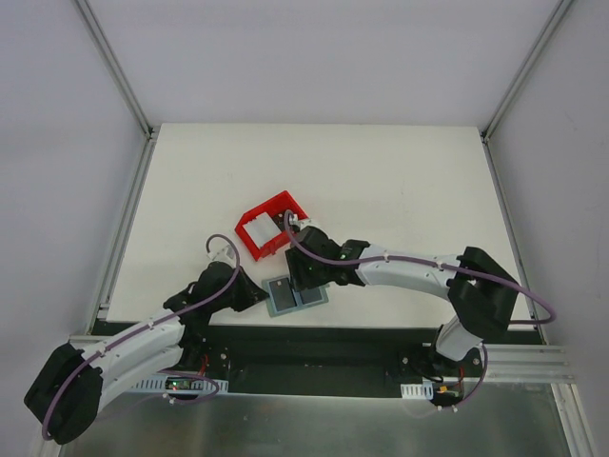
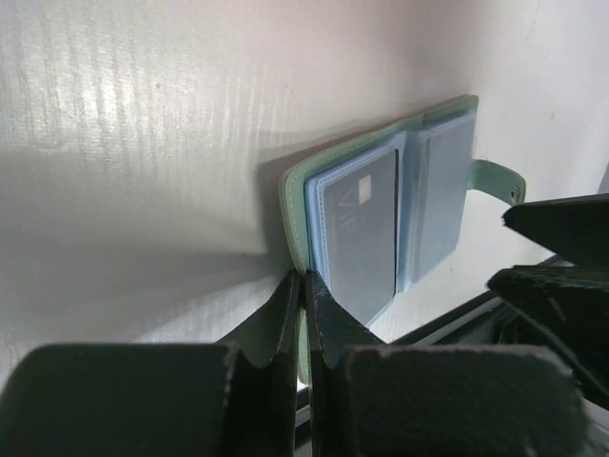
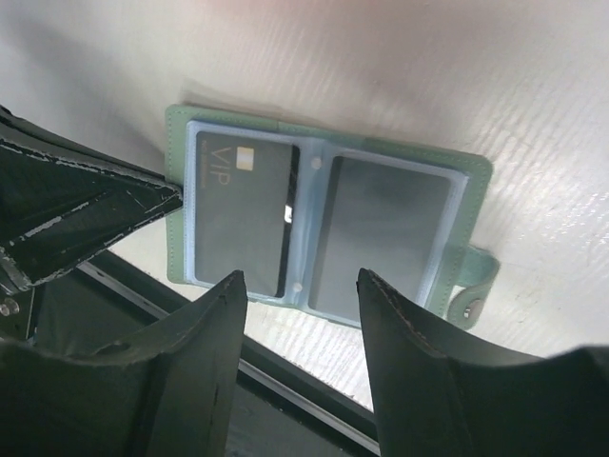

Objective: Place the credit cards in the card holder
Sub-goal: Insert the credit card into the card holder.

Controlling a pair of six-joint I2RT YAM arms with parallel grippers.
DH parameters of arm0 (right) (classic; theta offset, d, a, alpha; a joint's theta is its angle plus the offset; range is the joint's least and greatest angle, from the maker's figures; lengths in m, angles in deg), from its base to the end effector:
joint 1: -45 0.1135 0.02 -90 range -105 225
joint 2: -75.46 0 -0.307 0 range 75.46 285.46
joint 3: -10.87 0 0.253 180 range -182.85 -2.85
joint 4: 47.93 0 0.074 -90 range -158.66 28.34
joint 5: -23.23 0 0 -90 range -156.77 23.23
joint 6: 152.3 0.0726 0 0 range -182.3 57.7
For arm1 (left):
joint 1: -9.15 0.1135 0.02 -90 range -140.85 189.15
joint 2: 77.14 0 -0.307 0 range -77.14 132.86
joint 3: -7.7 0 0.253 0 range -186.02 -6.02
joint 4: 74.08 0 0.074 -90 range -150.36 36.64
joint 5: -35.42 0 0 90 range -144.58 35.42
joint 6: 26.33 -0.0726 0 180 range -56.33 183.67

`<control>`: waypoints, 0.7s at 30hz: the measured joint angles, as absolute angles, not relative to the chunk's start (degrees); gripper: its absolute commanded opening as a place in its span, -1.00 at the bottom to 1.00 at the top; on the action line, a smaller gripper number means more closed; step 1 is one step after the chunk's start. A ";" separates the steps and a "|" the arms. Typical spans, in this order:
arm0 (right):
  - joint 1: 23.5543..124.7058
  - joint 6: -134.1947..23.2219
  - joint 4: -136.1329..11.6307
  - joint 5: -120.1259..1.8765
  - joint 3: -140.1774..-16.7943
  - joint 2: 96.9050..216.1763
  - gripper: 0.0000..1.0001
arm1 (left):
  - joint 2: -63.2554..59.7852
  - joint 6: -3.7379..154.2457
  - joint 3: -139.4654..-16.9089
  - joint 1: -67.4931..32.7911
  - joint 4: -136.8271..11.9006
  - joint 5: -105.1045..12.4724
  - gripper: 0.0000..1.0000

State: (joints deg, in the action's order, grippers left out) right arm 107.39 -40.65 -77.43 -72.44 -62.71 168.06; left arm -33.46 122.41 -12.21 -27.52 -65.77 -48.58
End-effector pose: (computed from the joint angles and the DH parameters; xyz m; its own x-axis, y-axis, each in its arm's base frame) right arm 0.1778 0.3245 0.2282 -0.6369 -0.4255 -0.6429 -0.6633 0.7275 0.1756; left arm 0.1185 -0.0977 0.1459 -0.7895 -0.4721 -0.3922 -0.0191 0.6576 -0.7531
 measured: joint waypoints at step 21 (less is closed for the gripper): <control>110.30 -40.56 -81.16 -71.98 -72.43 177.54 0.07 | -37.77 122.72 -13.39 -27.52 -65.16 -45.12 -1.00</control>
